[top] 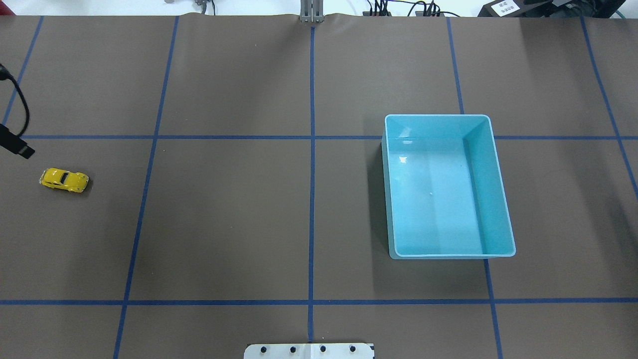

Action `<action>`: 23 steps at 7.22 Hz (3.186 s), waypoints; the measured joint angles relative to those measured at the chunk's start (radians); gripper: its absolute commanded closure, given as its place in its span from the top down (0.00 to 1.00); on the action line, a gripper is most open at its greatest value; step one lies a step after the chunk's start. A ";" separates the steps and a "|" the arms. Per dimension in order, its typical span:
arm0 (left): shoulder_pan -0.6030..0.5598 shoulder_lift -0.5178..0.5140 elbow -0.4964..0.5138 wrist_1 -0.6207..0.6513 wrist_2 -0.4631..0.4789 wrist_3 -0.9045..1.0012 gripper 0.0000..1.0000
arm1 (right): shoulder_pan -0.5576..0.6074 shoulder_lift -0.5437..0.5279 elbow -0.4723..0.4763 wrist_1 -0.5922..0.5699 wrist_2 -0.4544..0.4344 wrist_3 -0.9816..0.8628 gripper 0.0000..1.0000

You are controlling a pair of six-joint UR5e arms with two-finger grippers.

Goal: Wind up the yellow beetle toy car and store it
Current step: 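Move the left gripper down over the yellow beetle toy car, then press the left gripper on the car's roof and push it forward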

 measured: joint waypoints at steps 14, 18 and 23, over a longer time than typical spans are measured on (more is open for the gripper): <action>0.366 -0.018 0.091 -0.046 0.566 0.802 0.99 | -0.014 -0.002 -0.001 0.000 -0.002 0.000 1.00; 0.369 -0.023 0.142 -0.106 0.564 0.801 0.71 | -0.025 -0.002 -0.001 0.000 -0.002 -0.001 1.00; 0.383 -0.032 0.149 -0.126 0.556 0.803 0.00 | -0.035 0.001 0.001 0.012 -0.002 0.001 1.00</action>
